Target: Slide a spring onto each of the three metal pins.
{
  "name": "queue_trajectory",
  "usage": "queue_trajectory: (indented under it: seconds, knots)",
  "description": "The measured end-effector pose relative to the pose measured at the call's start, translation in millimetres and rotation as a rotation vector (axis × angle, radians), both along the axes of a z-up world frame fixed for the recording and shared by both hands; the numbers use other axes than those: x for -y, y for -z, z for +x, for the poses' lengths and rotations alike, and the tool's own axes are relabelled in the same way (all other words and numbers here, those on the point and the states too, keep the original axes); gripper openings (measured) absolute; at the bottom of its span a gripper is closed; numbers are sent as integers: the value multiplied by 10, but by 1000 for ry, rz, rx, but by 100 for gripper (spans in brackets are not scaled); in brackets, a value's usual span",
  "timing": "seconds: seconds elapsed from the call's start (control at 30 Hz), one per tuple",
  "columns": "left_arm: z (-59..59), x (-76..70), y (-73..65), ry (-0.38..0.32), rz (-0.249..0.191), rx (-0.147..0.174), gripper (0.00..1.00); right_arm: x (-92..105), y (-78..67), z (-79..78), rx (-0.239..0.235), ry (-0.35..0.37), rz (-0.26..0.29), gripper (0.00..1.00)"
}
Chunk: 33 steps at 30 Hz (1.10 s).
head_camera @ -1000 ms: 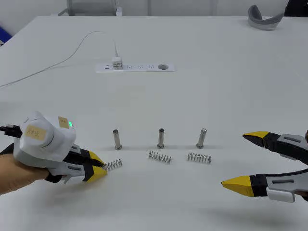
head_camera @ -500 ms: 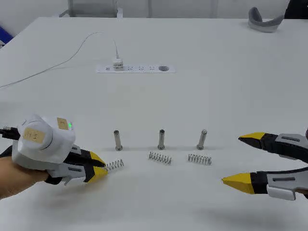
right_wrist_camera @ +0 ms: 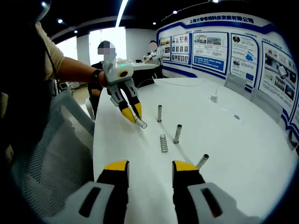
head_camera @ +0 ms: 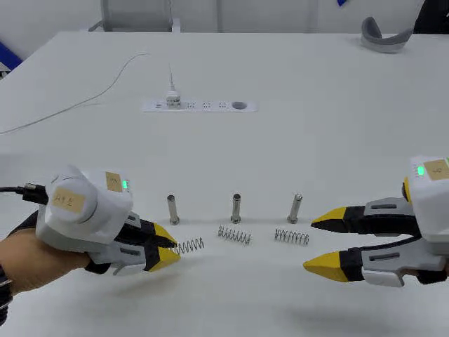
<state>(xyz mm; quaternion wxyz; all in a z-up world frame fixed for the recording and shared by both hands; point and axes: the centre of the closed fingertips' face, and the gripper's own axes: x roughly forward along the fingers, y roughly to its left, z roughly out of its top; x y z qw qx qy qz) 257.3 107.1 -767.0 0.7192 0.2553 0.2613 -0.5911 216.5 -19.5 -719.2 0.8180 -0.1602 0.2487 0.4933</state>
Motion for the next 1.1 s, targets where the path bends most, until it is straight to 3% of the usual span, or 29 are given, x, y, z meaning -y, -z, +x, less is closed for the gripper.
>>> queue_trajectory:
  seconds: [0.37,0.57,0.83,1.1]
  knots:
    - [-107,207,-127,57,-16,21,10,-459,7,64,18,-164,-52,32]
    - [-189,310,-238,87,-27,36,10,-625,58,86,26,-215,-76,30]
    - [-256,391,-308,114,-35,47,10,-742,83,75,41,-258,-101,25]
    - [-294,433,-366,129,-40,55,10,-775,140,89,72,-295,-161,16]
